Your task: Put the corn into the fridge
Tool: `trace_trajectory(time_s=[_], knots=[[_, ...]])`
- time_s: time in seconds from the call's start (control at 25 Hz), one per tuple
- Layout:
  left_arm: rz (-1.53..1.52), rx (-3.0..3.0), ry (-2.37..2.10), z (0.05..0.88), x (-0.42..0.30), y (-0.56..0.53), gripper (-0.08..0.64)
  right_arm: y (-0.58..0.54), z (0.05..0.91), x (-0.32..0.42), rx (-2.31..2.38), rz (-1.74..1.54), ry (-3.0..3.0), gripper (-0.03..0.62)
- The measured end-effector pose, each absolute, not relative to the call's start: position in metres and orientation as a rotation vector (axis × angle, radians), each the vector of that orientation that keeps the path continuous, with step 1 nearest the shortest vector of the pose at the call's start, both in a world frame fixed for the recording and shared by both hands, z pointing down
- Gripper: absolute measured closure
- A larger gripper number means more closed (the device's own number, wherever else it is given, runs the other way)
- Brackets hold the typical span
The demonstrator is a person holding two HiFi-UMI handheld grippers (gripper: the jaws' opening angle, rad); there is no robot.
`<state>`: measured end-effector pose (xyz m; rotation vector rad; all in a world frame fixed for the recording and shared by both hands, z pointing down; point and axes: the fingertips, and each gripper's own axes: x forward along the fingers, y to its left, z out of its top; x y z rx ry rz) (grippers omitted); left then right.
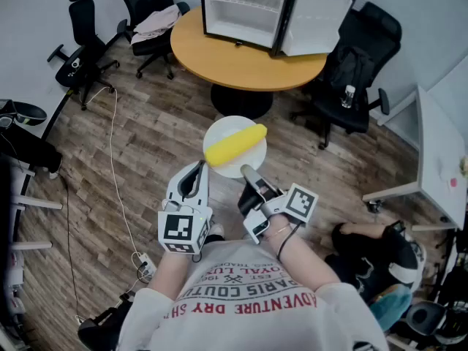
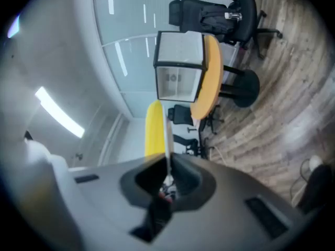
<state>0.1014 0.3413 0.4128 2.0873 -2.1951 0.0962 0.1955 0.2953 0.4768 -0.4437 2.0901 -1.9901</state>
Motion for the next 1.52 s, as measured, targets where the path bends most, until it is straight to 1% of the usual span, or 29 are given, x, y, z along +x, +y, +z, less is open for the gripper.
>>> trace_trajectory(time_s=[0.6, 0.84, 1.0, 1.28, 1.52], knots=[[0.085, 2.122, -2.179, 0.416, 0.102, 0.335, 0.535, 0.293, 0.487, 0.195, -0.475, -1.985, 2.098, 0.554], [0.064, 2.136, -2.142, 0.42, 0.043, 0.344, 0.535, 0.298, 0.487, 0.146, -0.533, -1.979, 2.033, 0.554], [0.058, 2.122, -2.134, 0.423, 0.026, 0.339, 0.535, 0.292, 0.489, 0.134, -0.55, -1.982, 2.02, 0.554], [0.072, 2.084, -2.142, 0.434, 0.013, 0.306, 0.535, 0.257, 0.501, 0.119, -0.547, -2.02, 2.026, 0.554], [0.094, 2.036, -2.183, 0.439, 0.005, 0.25, 0.535, 0.196, 0.506, 0.109, -0.489, -2.06, 2.02, 0.554]])
